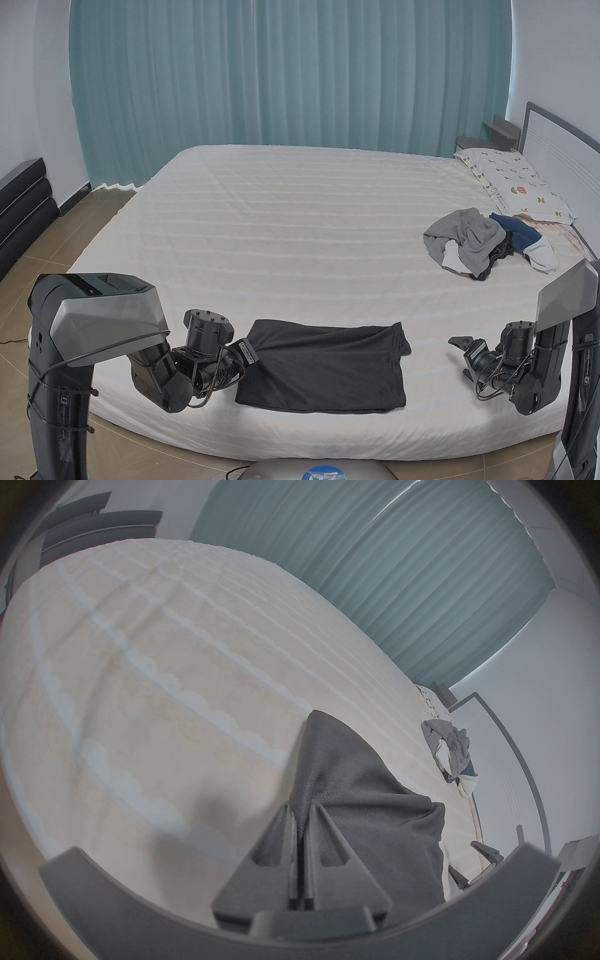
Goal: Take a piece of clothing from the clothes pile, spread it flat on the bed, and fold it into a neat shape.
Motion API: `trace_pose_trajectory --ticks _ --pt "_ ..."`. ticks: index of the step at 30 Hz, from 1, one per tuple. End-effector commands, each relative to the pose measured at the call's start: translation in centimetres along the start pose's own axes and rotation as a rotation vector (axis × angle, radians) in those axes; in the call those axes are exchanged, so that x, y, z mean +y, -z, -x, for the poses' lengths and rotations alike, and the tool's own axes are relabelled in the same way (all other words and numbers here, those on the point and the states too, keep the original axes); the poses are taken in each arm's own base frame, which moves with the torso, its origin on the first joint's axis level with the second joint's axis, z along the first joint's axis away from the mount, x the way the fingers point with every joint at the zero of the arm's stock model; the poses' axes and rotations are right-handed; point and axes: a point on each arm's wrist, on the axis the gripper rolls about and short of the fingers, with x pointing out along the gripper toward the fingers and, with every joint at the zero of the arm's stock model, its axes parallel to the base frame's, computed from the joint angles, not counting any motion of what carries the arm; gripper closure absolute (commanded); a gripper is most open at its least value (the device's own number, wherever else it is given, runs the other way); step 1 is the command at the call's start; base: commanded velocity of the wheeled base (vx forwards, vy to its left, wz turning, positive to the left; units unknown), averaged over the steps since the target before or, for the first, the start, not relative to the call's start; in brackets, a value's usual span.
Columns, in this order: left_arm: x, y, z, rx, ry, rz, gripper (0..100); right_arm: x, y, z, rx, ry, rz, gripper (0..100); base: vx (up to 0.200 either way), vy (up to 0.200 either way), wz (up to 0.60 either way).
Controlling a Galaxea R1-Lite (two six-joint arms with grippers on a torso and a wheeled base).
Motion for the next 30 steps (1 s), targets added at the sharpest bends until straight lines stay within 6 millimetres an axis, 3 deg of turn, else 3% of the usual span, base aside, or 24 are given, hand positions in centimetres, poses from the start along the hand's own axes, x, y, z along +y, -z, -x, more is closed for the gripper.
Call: trace_pose_trajectory --ticks 1,16,30 --pt "0.07 -0.1 -0.01 -0.003 -0.002 0.002 100 0.07 -0.04 -0.02 -0.006 -0.008 0.003 0 0.0 0.2 0.0" --pt "0.25 0.01 -0.13 0.001 -0.008 0.003 100 0.07 -0.04 -0.02 -0.006 -0.008 0.007 0 0.0 0.2 0.0" --pt "0.03 -0.05 -0.02 0.002 -0.001 0.043 100 0.07 -0.04 -0.02 -0.006 -0.008 0.007 0 0.0 0.0 0.0"
